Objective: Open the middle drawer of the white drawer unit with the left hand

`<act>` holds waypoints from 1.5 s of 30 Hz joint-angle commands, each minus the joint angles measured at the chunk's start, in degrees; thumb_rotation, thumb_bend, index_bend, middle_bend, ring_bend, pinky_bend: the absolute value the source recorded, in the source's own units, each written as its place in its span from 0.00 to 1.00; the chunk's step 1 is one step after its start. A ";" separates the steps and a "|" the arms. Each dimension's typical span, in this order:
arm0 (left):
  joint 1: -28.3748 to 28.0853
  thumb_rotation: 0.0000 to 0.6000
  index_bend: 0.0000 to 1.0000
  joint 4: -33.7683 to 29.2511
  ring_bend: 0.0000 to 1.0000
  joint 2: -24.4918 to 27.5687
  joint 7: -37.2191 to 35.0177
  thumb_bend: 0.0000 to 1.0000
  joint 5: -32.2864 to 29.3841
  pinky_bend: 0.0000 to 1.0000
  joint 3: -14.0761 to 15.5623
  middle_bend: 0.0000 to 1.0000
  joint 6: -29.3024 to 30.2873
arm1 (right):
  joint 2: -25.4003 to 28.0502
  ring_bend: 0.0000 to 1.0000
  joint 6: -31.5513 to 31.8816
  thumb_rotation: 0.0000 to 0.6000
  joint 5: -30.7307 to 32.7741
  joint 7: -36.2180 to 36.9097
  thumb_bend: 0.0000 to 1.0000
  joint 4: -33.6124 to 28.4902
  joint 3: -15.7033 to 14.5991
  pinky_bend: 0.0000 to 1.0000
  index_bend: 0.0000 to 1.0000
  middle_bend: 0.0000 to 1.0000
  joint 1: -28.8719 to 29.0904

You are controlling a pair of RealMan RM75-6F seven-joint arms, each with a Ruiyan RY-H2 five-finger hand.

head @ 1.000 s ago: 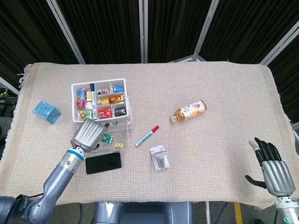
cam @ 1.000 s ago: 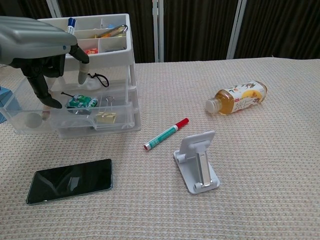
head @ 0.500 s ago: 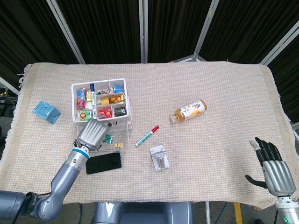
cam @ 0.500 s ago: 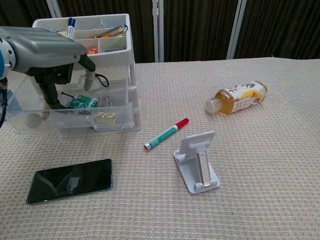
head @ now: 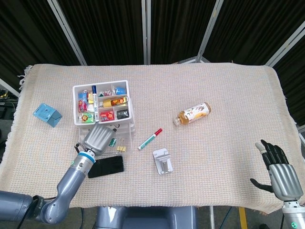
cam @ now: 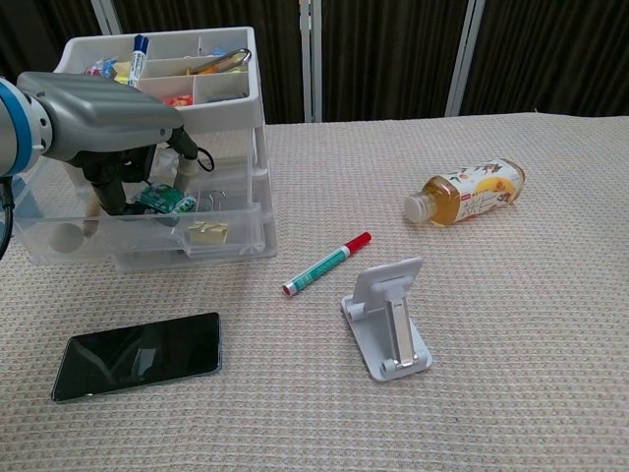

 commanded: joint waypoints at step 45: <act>28.16 1.00 0.51 3.97 0.96 21.95 -41.23 0.46 48.97 0.83 16.88 1.00 9.34 | -1.31 0.00 -0.67 1.00 0.31 -3.08 0.00 0.04 -0.22 0.00 0.00 0.00 0.06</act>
